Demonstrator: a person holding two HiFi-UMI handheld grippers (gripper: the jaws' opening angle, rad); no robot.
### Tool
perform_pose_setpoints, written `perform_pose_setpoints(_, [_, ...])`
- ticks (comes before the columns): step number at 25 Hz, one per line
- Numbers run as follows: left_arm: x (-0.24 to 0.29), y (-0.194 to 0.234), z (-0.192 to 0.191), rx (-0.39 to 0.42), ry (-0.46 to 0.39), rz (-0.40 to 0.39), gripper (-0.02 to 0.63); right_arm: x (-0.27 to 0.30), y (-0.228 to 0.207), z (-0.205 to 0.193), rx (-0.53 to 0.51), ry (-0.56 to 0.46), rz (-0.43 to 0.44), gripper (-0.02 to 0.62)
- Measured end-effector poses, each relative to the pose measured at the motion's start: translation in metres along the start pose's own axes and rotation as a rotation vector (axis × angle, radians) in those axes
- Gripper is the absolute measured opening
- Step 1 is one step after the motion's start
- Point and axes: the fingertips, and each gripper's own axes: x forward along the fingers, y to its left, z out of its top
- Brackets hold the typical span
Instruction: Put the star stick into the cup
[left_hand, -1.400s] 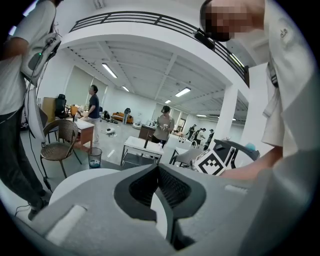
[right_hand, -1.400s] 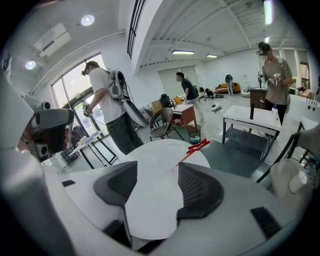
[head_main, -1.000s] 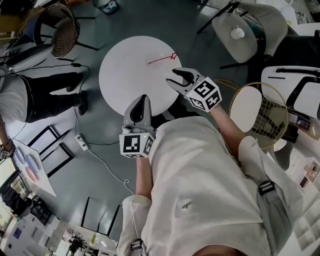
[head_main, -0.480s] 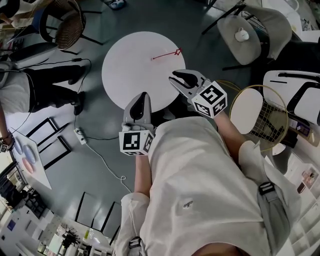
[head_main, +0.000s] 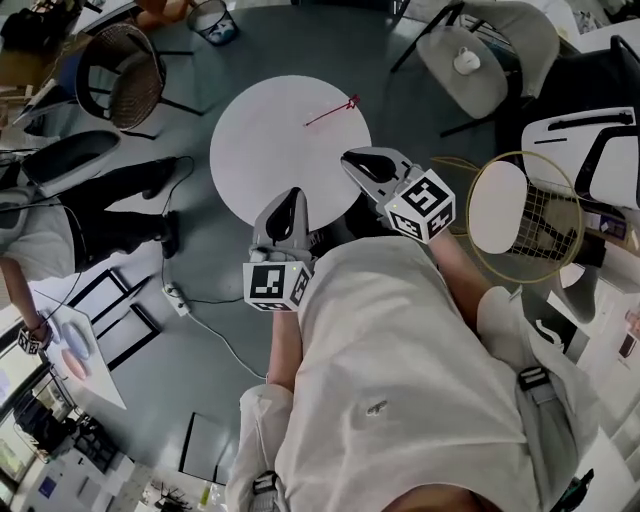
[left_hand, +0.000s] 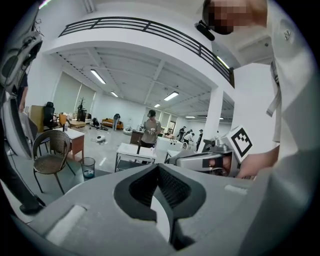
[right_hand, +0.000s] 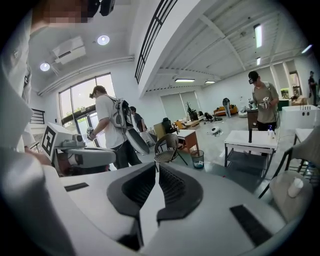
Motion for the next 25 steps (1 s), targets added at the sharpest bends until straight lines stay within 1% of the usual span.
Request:
perform_pose_setpoints(5, [-0.027, 0.009, 0.000, 0.016, 0.009, -0.065, 0.011, -0.001, 0.035, -0.005, 0.031, -0.019, -0.055, 0.021])
perform_pose_setpoints(11, [-0.058, 0.009, -0.013, 0.032, 0.034, -0.159, 0.010, -0.012, 0.078, -0.013, 0.041, -0.035, -0.114, 0.009])
perform_pose_setpoints(17, [-0.079, 0.006, -0.022, 0.035, 0.046, -0.247, 0.009, -0.028, 0.112, -0.016, 0.112, -0.091, -0.151, 0.009])
perform_pose_setpoints(21, [-0.088, 0.002, -0.034, 0.062, 0.074, -0.318, 0.011, -0.041, 0.134, -0.024, 0.103, -0.105, -0.209, 0.008])
perform_pose_setpoints(25, [-0.095, -0.007, -0.039, 0.086, 0.077, -0.344, 0.010, -0.059, 0.146, -0.036, 0.089, -0.102, -0.240, 0.008])
